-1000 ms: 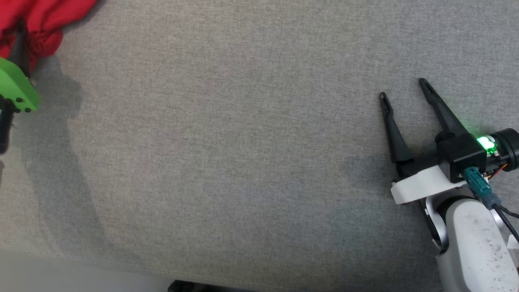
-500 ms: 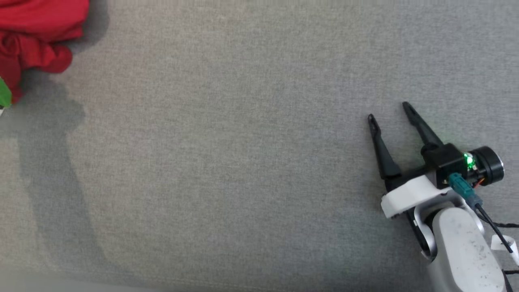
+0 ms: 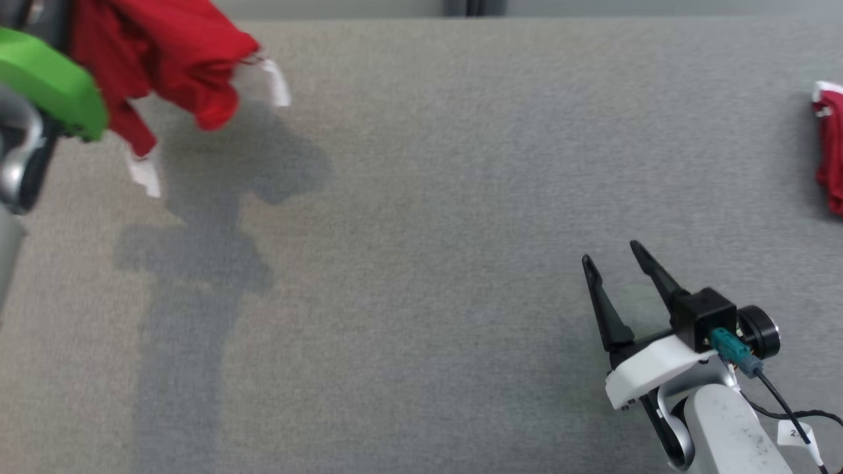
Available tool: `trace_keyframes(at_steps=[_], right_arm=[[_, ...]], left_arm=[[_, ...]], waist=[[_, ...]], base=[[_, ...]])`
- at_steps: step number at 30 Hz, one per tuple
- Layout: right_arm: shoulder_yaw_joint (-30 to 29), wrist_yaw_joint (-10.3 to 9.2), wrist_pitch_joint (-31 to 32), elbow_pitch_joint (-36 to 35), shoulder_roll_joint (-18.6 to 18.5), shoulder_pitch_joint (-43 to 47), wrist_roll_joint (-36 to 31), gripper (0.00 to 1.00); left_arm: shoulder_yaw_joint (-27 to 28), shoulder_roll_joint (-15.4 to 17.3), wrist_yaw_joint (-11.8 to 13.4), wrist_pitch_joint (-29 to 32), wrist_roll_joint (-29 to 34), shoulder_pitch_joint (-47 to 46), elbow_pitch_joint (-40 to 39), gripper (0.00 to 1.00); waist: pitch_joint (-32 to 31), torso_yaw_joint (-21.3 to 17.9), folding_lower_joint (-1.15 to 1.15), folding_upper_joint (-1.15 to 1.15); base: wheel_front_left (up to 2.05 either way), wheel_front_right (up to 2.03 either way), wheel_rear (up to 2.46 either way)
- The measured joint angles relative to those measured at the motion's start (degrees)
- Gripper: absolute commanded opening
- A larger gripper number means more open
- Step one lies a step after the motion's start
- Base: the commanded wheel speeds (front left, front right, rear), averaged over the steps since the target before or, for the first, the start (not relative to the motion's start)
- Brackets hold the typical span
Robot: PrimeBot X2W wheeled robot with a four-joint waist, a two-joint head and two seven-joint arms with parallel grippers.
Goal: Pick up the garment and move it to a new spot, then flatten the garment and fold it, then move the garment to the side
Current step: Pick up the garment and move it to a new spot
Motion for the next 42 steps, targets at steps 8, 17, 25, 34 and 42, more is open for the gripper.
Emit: trace_keyframes(at_steps=[8, 17, 25, 34, 42], right_arm=[[0.1, 0.00, -0.9, 1.2, 0.0, 0.5, 2.1, 1.00], [-0.6, 0.00, -1.3, 0.4, 0.0, -0.3, 3.1, 1.00], [-0.5, 0.00, -1.3, -1.1, 0.0, -2.5, 4.2, 1.00], [-0.8, 0.00, -1.3, -1.2, 0.0, -3.5, 4.5, 1.00], [-1.4, 0.00, -1.3, -0.8, 0.0, -4.1, 4.0, 1.00]], left_arm=[[-4.0, -8.1, 0.5, 0.6, -0.8, 2.2, -8.8, 0.00], [-7.3, -16.4, 1.5, -3.9, -1.5, 7.6, -7.8, 0.00], [-9.5, -19.3, 1.8, -7.3, 0.6, 11.7, 1.0, 0.00], [-5.7, -21.0, 1.8, -8.0, 2.5, 14.6, 3.3, 1.00], [0.6, -21.5, 1.8, -8.1, 5.7, 18.4, -1.2, 1.00]], waist=[[-5.3, -6.0, 0.00, 0.00], [-4.5, -12.7, 0.00, 0.00], [1.4, -15.3, 0.00, 0.00], [5.5, -16.2, 0.00, 0.00], [4.0, -14.2, 0.00, 0.00]], base=[[0.00, 0.00, 0.00], [0.00, 0.00, 0.00], [0.00, 0.00, 0.00], [0.00, 0.00, 0.00], [0.00, 0.00, 0.00]])
